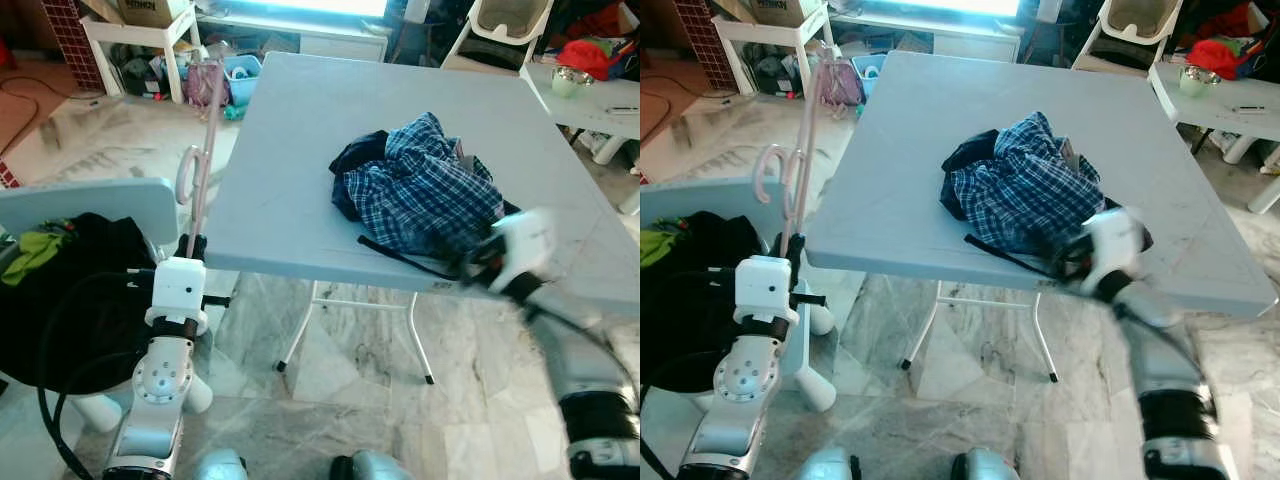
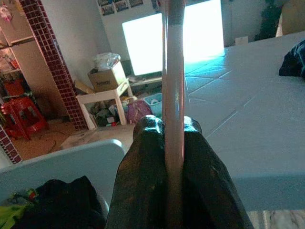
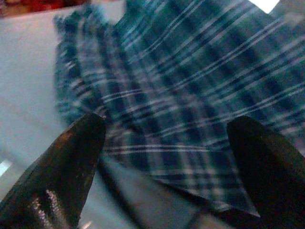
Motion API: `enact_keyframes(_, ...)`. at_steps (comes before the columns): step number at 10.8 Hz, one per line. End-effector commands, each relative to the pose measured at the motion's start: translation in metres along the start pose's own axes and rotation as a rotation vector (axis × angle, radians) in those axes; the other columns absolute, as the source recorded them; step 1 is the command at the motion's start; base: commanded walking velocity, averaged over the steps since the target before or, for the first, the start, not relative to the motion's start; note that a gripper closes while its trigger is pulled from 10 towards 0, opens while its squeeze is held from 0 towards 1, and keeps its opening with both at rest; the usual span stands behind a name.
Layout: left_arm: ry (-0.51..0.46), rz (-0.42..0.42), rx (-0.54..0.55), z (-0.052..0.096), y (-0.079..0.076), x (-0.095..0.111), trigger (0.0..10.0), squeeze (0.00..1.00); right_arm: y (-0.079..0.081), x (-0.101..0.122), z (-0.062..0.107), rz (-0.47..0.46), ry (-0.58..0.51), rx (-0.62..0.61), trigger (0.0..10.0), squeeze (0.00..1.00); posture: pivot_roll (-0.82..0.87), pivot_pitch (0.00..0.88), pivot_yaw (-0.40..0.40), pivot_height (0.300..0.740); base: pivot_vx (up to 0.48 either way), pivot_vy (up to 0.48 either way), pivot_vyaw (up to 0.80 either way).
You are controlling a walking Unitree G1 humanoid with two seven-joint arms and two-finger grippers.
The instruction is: Hang hanger
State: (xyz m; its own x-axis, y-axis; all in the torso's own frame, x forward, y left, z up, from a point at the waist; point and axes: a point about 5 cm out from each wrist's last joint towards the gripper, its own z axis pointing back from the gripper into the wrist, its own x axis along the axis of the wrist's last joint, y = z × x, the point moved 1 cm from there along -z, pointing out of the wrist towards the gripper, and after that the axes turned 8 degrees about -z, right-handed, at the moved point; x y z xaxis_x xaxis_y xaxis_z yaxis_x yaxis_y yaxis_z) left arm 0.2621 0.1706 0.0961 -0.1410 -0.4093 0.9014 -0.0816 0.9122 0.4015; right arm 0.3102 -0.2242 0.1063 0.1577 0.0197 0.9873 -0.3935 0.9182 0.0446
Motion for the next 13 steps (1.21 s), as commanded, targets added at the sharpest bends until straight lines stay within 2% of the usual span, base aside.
enact_keyframes(1, -0.015, 0.000, -0.002, 0.001, -0.001, 0.005, 10.0, 0.00, 0.007, -0.013, -0.003, -0.004, 0.072, 0.022, 10.0, 0.00, 0.07, 0.105, -0.072, 0.740, 0.000, 0.000, 0.00)
enact_keyframes(3, -0.011, 0.000, -0.003, 0.003, -0.001, 0.005, 10.0, 0.00, 0.019, -0.026, -0.014, -0.005, 0.141, 0.039, 10.0, 0.00, 0.08, 0.111, -0.076, 0.740, 0.000, 0.000, 0.00)
enact_keyframes(5, -0.003, 0.001, -0.002, 0.006, -0.003, 0.005, 10.0, 0.00, 0.021, -0.034, -0.036, -0.065, 0.219, -0.058, 10.0, 0.00, 0.10, 0.101, -0.088, 0.740, 0.000, 0.000, 0.00)
enact_keyframes(6, 0.000, 0.004, 0.004, 0.006, -0.003, 0.005, 10.0, 0.00, 0.023, -0.031, -0.047, -0.062, 0.221, -0.097, 10.0, 0.00, 0.10, 0.101, -0.091, 0.740, 0.000, 0.000, 0.00)
enact_keyframes(8, -0.001, 0.009, 0.008, 0.005, -0.005, 0.007, 10.0, 0.00, 0.046, 0.007, -0.092, -0.137, 0.120, -0.153, 10.0, 0.00, 0.12, 0.102, -0.103, 0.740, 0.000, 0.000, 0.00)
enact_keyframes(9, 0.001, 0.009, 0.009, 0.006, -0.005, 0.006, 10.0, 0.00, 0.050, 0.015, -0.100, -0.154, 0.103, -0.171, 10.0, 0.00, 0.12, 0.103, -0.109, 0.740, 0.000, 0.000, 0.00)
enact_keyframes(10, 0.005, 0.010, 0.015, 0.007, -0.006, 0.006, 10.0, 0.00, 0.061, 0.035, -0.117, -0.220, 0.061, -0.246, 10.0, 0.00, 0.14, 0.102, -0.116, 0.740, 0.000, 0.000, 0.00)
enact_keyframes(12, 0.007, 0.008, 0.025, 0.006, -0.005, 0.006, 10.0, 0.00, 0.078, 0.056, -0.131, -0.354, -0.033, -0.305, 10.0, 0.00, 0.16, 0.102, -0.126, 0.740, 0.000, 0.000, 0.00)
enact_keyframes(13, 0.008, 0.006, 0.029, 0.005, -0.004, 0.006, 10.0, 0.00, 0.085, 0.059, -0.134, -0.399, -0.054, -0.286, 10.0, 0.00, 0.17, 0.101, -0.128, 0.740, 0.000, 0.000, 0.00)
